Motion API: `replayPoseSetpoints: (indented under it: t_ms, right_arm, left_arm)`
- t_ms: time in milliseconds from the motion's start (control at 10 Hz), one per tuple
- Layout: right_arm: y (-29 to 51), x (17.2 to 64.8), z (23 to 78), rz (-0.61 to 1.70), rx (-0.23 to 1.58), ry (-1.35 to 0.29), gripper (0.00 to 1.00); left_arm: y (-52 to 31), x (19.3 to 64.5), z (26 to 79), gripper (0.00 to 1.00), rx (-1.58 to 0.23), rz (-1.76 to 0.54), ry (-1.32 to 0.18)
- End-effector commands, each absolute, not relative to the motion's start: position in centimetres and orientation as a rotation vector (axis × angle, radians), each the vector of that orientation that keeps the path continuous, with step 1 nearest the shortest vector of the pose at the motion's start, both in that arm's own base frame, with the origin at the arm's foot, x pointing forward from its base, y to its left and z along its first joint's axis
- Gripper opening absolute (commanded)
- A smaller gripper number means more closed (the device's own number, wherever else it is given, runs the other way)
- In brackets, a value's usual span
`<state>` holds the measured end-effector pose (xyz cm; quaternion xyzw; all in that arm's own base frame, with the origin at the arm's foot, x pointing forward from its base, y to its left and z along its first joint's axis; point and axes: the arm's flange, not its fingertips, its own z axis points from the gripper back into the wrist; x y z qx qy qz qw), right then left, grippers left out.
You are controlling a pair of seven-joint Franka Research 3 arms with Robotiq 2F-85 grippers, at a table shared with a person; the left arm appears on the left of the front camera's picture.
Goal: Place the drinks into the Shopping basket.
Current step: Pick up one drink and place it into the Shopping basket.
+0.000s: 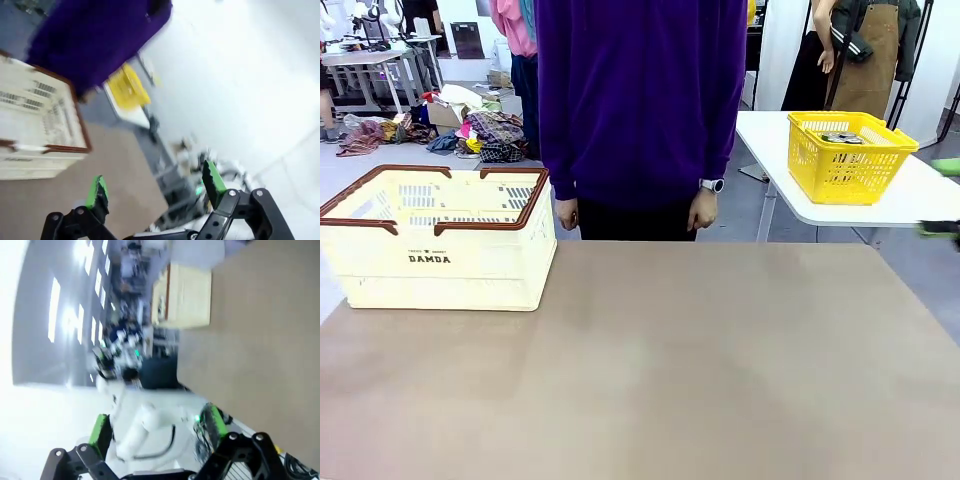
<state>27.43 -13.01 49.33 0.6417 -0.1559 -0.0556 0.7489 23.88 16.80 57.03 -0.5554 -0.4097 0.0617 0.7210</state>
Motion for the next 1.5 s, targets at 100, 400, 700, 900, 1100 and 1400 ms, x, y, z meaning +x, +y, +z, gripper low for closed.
replayPoseSetpoints:
  t_ms: [100, 400, 700, 900, 1100, 1400]
  right_arm:
    - [-17.2, 20.9, 43.6, -0.291, 1.496, -0.547, 1.00]
    - [-22.3, 21.7, 45.9, -0.344, 1.484, -0.538, 1.00]
    - [-22.3, 21.7, 45.9, -0.344, 1.484, -0.538, 1.00]
    - [-22.3, 21.7, 45.9, -0.344, 1.484, -0.538, 1.00]
    - [-22.3, 21.7, 45.9, -0.344, 1.484, -0.538, 1.00]
    - [-22.3, 21.7, 45.9, -0.344, 1.484, -0.538, 1.00]
  left_arm:
    - [17.2, 15.1, 38.3, 1.00, -1.391, 0.395, -0.915]
    - [27.8, 17.2, 45.6, 1.00, -1.389, 0.447, -0.923]
    - [27.8, 17.2, 45.6, 1.00, -1.389, 0.447, -0.923]
    - [27.8, 17.2, 45.6, 1.00, -1.389, 0.447, -0.923]
    - [27.8, 17.2, 45.6, 1.00, -1.389, 0.447, -0.923]
    - [27.8, 17.2, 45.6, 1.00, -1.389, 0.447, -0.923]
